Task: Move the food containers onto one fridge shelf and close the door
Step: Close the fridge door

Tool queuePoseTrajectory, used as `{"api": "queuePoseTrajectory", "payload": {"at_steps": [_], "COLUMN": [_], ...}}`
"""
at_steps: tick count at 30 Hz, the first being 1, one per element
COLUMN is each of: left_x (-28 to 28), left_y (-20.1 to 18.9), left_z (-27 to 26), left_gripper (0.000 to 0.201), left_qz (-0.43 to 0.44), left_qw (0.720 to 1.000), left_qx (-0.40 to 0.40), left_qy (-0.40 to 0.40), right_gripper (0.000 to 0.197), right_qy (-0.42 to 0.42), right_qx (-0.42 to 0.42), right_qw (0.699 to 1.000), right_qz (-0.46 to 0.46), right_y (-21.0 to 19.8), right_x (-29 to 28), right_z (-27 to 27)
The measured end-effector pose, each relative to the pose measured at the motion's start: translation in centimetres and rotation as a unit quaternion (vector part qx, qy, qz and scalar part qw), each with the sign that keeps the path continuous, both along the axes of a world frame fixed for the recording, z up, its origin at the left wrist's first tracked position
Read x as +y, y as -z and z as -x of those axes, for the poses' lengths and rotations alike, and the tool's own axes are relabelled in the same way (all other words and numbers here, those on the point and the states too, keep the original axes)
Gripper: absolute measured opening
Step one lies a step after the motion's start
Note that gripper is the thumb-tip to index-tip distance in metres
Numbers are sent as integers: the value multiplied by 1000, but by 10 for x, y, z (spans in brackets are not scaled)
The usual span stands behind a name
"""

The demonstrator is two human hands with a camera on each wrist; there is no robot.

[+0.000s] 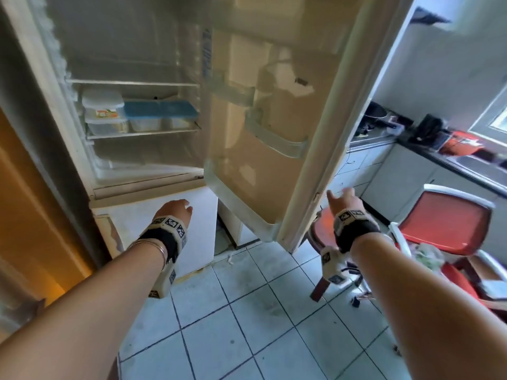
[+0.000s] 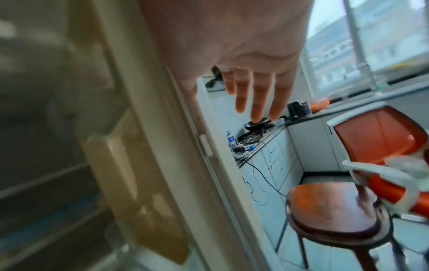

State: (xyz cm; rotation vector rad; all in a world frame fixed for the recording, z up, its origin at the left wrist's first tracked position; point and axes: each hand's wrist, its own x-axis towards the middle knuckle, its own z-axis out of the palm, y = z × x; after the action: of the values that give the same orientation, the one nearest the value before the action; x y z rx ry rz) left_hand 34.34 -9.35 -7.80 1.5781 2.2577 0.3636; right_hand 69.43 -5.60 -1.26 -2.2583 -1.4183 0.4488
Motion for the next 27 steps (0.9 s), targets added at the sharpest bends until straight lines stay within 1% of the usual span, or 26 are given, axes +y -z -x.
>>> {"api": "queuePoseTrajectory", "payload": {"at_steps": [1, 3, 5, 8, 11, 13, 16, 18, 19, 22, 25, 27], "left_x": [0, -2, -4, -8, -12, -14, -16, -21, -23, -32, -46, -53], "left_y": [-1, -5, -8, -11, -12, -13, -13, -14, -14, -14, -16, -19], "left_z": [-2, -5, -5, -3, 0, 0, 2, 5, 7, 21, 40, 54], "left_gripper": [44, 44, 43, 43, 42, 42, 42, 42, 42, 41, 42, 42], "left_qz": [-1, 1, 0, -1, -2, -4, -10, -15, -20, -38, -56, -76], "left_qw": [1000, 1000, 1000, 1000, 999, 999, 999, 999, 999, 999, 998, 996], "left_qx": [2, 13, 21, 28, 36, 41, 44, 39, 36, 22, 1, -19], "left_qy": [-1, -5, -9, -10, -10, -10, -9, -8, -7, -14, -32, -41], "right_gripper": [61, 72, 74, 76, 74, 66, 55, 54, 56, 69, 82, 83], "right_qy": [-2, -45, -78, -70, -57, -61, -107, -154, -179, -251, -294, -316], "right_qx": [50, 123, 150, 189, 206, 211, 201, 191, 191, 197, 232, 256], "right_qw": [998, 990, 984, 976, 969, 965, 960, 956, 953, 938, 920, 907], "right_qz": [-25, -47, -55, -85, -120, -142, -163, -158, -153, -135, -117, -107], "right_y": [-5, -15, -21, -20, -14, -11, -7, -8, -8, -10, -12, -14], "right_x": [5, 16, 26, 33, 28, 19, 2, -10, -13, -22, -33, -38], "right_z": [-3, -1, 6, 12, 16, 19, 30, 46, 56, 97, 140, 168]}}
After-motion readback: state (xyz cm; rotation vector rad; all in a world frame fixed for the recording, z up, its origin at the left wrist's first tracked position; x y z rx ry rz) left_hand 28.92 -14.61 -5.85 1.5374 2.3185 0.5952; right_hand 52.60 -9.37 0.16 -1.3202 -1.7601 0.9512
